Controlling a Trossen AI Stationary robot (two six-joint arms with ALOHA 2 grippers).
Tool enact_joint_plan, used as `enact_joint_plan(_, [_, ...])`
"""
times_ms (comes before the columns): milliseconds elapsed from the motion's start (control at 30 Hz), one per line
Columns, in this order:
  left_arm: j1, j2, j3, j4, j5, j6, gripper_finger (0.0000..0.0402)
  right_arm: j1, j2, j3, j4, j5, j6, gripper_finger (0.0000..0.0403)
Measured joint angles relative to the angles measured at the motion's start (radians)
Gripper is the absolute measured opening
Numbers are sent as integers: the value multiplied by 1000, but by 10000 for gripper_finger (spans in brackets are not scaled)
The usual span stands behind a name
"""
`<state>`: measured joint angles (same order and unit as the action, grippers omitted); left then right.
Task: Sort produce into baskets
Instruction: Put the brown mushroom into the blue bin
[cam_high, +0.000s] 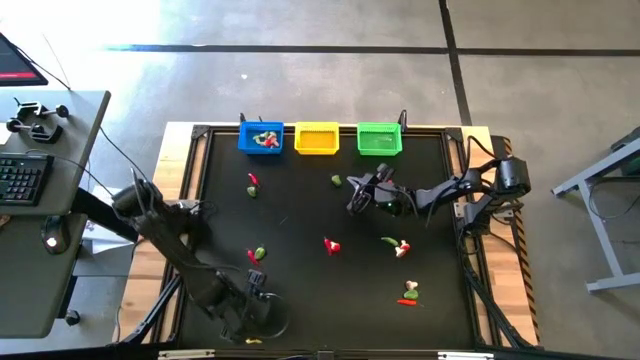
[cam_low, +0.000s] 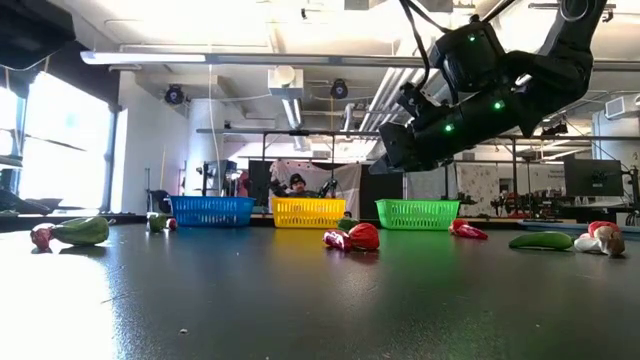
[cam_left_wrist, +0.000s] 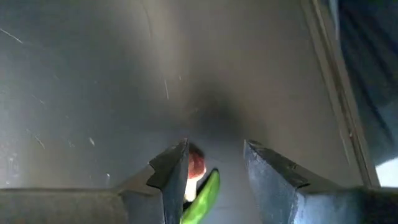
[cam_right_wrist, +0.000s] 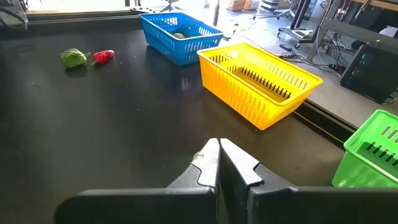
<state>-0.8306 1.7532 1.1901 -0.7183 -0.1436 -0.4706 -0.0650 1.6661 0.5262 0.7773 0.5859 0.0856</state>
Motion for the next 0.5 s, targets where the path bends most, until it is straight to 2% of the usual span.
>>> enact_joint_plan(200, [-12, 61, 46, -50, 40, 1, 145, 0, 0, 0, 0, -40, -14, 0])
enact_joint_plan(500, [-12, 88, 46, -131, 20, 3, 145, 0, 0, 1, 25, -92, -42, 0])
